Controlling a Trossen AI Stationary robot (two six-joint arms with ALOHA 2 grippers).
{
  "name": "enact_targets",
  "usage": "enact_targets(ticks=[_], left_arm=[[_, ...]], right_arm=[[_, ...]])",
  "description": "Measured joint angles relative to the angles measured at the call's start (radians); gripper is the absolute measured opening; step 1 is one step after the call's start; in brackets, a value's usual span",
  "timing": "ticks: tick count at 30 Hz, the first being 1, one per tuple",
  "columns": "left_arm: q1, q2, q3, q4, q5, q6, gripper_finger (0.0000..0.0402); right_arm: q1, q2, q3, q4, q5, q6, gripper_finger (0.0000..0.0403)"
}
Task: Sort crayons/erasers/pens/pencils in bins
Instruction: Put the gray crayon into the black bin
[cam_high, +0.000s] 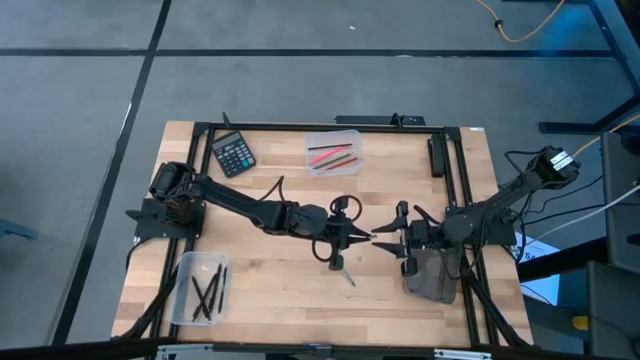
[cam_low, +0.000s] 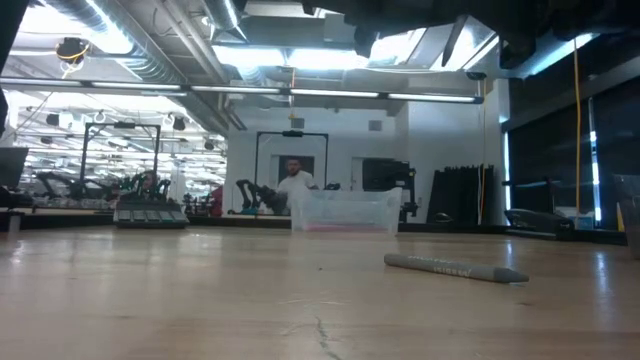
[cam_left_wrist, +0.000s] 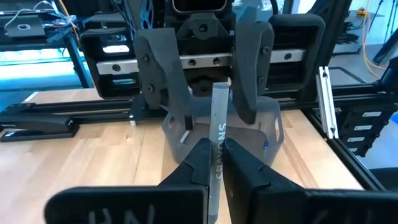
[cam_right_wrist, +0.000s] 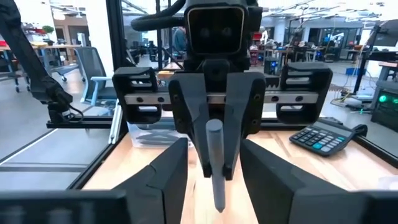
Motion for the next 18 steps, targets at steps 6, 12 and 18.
enact_targets(ticks=[6,12,18], left_arm=[[-0.005,0.000,0.000,0.000,0.001,0.000,0.0024],[-0.004,0.000,0.000,0.000,-0.001,0.000,0.0028],[-0.003,0.000,0.000,-0.006,-0.006,0.000,0.0017]], right_arm=[[0.000,0.000,0.000,0.007,0.000,-0.002,0.0119],[-0.023,0.001,0.000,0.007,-0.037,-0.003,0.0069],[-0.075,0.023,0.000,0.009,-0.102,0.022,0.0054]])
